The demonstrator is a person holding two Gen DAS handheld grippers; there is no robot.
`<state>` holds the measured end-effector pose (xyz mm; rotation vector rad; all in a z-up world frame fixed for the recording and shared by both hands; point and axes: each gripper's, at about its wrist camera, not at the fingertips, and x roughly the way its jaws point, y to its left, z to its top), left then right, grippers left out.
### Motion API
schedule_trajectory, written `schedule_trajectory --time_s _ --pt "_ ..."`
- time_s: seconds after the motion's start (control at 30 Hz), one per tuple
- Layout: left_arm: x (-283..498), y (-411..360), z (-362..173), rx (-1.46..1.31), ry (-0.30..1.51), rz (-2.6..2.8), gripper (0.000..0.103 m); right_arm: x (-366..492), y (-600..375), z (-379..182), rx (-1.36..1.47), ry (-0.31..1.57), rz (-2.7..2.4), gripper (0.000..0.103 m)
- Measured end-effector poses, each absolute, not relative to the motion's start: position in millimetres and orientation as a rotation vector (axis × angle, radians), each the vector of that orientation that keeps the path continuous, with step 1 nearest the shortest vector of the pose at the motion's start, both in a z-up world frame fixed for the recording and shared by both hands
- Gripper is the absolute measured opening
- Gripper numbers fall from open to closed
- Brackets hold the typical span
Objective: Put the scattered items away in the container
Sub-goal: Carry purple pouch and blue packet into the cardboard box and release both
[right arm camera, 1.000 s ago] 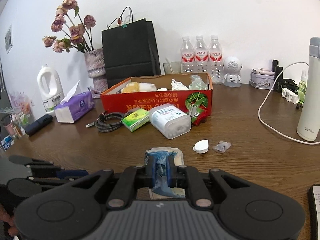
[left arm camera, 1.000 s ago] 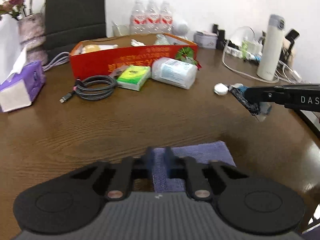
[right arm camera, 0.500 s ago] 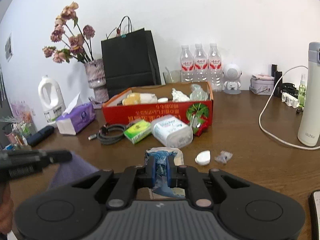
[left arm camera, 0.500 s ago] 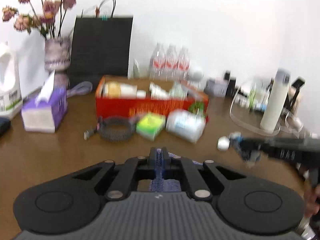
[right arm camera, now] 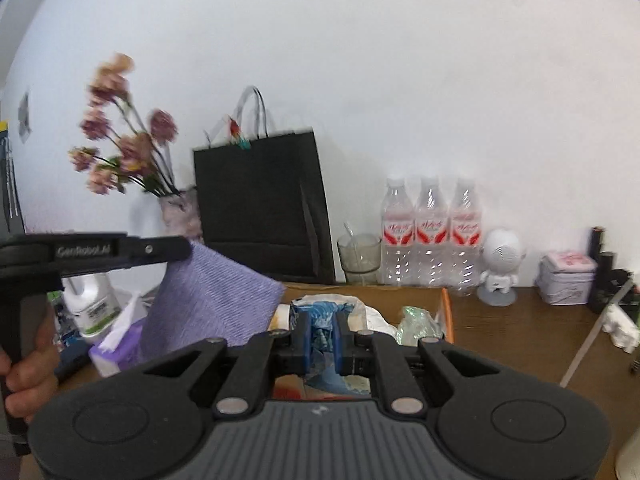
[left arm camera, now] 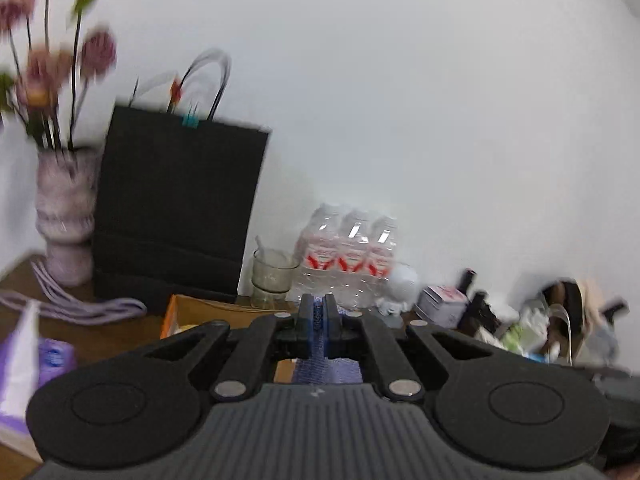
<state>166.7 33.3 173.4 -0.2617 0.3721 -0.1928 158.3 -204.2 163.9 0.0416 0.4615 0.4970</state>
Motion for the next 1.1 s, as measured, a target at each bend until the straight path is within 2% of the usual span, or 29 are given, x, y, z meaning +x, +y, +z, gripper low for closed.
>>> schedule_trajectory --time_s 0.13,0.23,0.37,0.47,0.5,0.53,0.57,0.63,0.67,0.77,0.8,0.83,0.87,0.9,1.0,1.03,1.1 --pt "257 53 142 -0.399 0.510 -0.131 0.004 243 -187 156 0.077 0.590 0.504 0.009" --pt "317 57 96 -0.380 0.677 -0.058 0.004 305 -171 129 0.131 0.740 0.498 0.010" --pt "348 44 55 -0.192 0.809 0.016 0.007 365 -149 80 0.162 0.925 0.470 0.009" --pt "350 41 40 -0.159 0.815 0.077 0.008 385 -128 51 0.113 0.986 0.432 0.009" --pt "351 41 41 -0.166 0.819 0.075 0.010 389 -121 44 0.100 1.001 0.425 0.009" --pt "352 41 43 -0.177 0.823 0.072 0.020 392 -115 38 0.088 1.013 0.415 0.011" --pt "352 41 44 -0.180 0.845 0.047 0.035 394 -110 33 0.080 1.028 0.402 0.015" --pt "358 36 47 -0.155 0.887 -0.001 0.051 398 -104 28 0.066 1.055 0.386 0.016" --pt "358 33 49 -0.134 0.896 -0.009 0.054 398 -103 28 0.065 1.059 0.380 0.022" --pt "357 32 54 -0.113 0.910 -0.011 0.060 393 -108 41 0.069 1.047 0.370 0.029" --pt "357 33 54 -0.117 0.925 -0.022 0.066 391 -112 47 0.071 1.041 0.365 0.031" --pt "356 34 52 -0.113 0.936 -0.033 0.071 389 -117 53 0.068 1.037 0.362 0.038" --pt "353 32 50 -0.093 0.941 -0.038 0.072 386 -122 57 0.064 1.034 0.361 0.048" --pt "349 29 47 -0.050 0.943 -0.040 0.072 382 -128 59 0.056 1.036 0.358 0.051" --pt "338 22 44 0.046 0.914 -0.043 0.075 374 -145 49 0.022 1.070 0.325 0.051" --pt "335 22 46 0.054 0.894 -0.043 0.077 368 -150 45 0.012 1.082 0.317 0.042" --pt "328 21 54 0.064 0.848 -0.048 0.082 359 -156 38 0.001 1.125 0.315 0.038"
